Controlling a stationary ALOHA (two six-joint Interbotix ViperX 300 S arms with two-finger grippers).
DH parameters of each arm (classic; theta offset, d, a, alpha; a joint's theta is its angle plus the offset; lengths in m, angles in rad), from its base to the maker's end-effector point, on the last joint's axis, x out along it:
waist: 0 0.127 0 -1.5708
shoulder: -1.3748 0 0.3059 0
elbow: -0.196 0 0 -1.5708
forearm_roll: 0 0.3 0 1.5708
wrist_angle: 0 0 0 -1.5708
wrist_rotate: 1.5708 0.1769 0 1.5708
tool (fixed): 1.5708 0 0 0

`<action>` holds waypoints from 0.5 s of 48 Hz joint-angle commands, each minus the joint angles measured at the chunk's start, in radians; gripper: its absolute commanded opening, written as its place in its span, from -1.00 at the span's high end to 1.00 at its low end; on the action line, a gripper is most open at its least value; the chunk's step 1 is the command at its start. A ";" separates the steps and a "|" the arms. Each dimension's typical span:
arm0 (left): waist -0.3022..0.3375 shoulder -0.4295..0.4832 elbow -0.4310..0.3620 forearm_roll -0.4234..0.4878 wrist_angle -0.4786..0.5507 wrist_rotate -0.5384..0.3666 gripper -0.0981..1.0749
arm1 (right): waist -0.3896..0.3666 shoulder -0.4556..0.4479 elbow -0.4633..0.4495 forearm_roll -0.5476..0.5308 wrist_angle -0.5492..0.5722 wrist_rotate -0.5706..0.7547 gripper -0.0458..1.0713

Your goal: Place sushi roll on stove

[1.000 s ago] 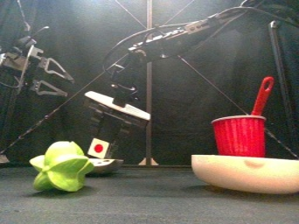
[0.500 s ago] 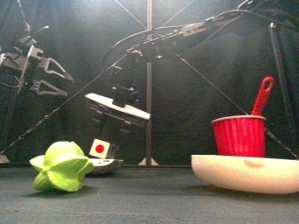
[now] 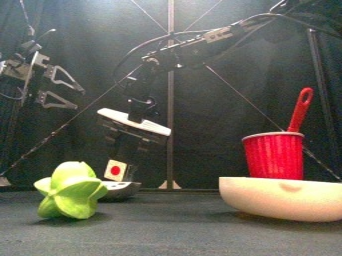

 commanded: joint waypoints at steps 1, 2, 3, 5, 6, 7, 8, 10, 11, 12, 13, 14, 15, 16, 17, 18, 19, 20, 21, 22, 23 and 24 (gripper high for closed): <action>0.003 0.003 -0.021 0.006 -0.009 0.003 -0.81 | -0.002 -0.029 -0.028 -0.002 0.000 -0.002 -0.42; 0.003 0.003 -0.021 0.005 -0.009 0.003 -0.81 | -0.002 -0.029 -0.029 -0.002 -0.002 -0.002 -0.44; 0.003 0.003 -0.021 0.005 -0.009 0.003 -0.81 | -0.002 -0.029 -0.029 0.000 -0.002 -0.002 -0.46; 0.003 0.003 -0.023 0.005 -0.009 0.003 -0.81 | 0.000 -0.029 -0.029 0.002 -0.002 -0.002 -0.50; 0.003 0.003 -0.021 0.005 -0.009 0.003 -0.81 | 0.002 -0.029 -0.029 0.002 -0.002 -0.002 -0.52; 0.003 0.003 -0.021 0.006 -0.009 0.003 -0.81 | 0.003 -0.029 -0.031 0.003 -0.002 -0.002 -0.54; 0.003 0.003 -0.021 0.005 -0.009 0.003 -0.81 | 0.005 -0.029 -0.031 0.005 -0.002 0.002 -0.57; 0.003 0.003 -0.021 0.006 -0.009 0.003 -0.81 | 0.008 -0.029 -0.032 0.005 0.002 0.003 -0.64; 0.003 0.003 -0.023 0.005 -0.009 0.003 -0.81 | 0.008 -0.029 -0.032 0.005 0.000 0.000 -0.66; 0.003 0.003 -0.021 0.005 -0.009 0.003 -0.81 | 0.008 -0.029 -0.034 0.006 0.002 -0.003 -0.69; 0.003 0.003 -0.021 0.006 -0.009 0.003 -0.81 | 0.008 -0.029 -0.034 0.009 0.002 -0.003 -0.72; 0.003 0.003 -0.021 0.005 -0.009 0.003 -0.81 | 0.008 -0.029 -0.032 0.009 0.002 -0.003 -0.74; 0.003 0.003 -0.021 0.005 -0.009 0.003 -0.81 | 0.009 -0.029 -0.032 0.011 0.002 -0.003 -0.76; 0.003 0.003 -0.023 0.005 -0.009 0.003 -0.81 | 0.009 -0.029 -0.032 0.015 0.002 -0.003 -0.79; 0.003 0.003 -0.023 0.006 -0.009 0.003 -0.81 | 0.009 -0.029 -0.032 0.018 0.002 -0.003 -0.83; 0.003 0.003 -0.021 0.006 -0.009 0.003 -0.81 | 0.009 -0.029 -0.031 0.023 0.002 -0.003 -0.84; 0.003 0.003 -0.021 0.005 -0.009 0.003 -0.81 | 0.009 -0.028 -0.031 0.025 0.002 -0.003 -0.85; 0.003 0.003 -0.021 0.006 -0.009 0.003 -0.81 | 0.011 -0.028 -0.031 0.028 0.002 -0.002 -0.87; 0.003 0.003 -0.023 0.005 -0.009 0.003 -0.81 | 0.012 -0.028 -0.032 0.032 0.002 -0.002 -0.89; 0.003 0.003 -0.021 0.005 -0.009 0.003 -0.81 | 0.014 -0.028 -0.032 0.035 0.002 -0.002 -0.90; 0.003 0.003 -0.021 0.006 -0.009 0.003 -0.81 | 0.014 -0.028 -0.032 0.037 0.002 0.000 -0.90; 0.003 0.003 -0.021 0.006 -0.009 0.003 -0.81 | 0.014 -0.028 -0.034 0.037 0.003 0.002 -0.91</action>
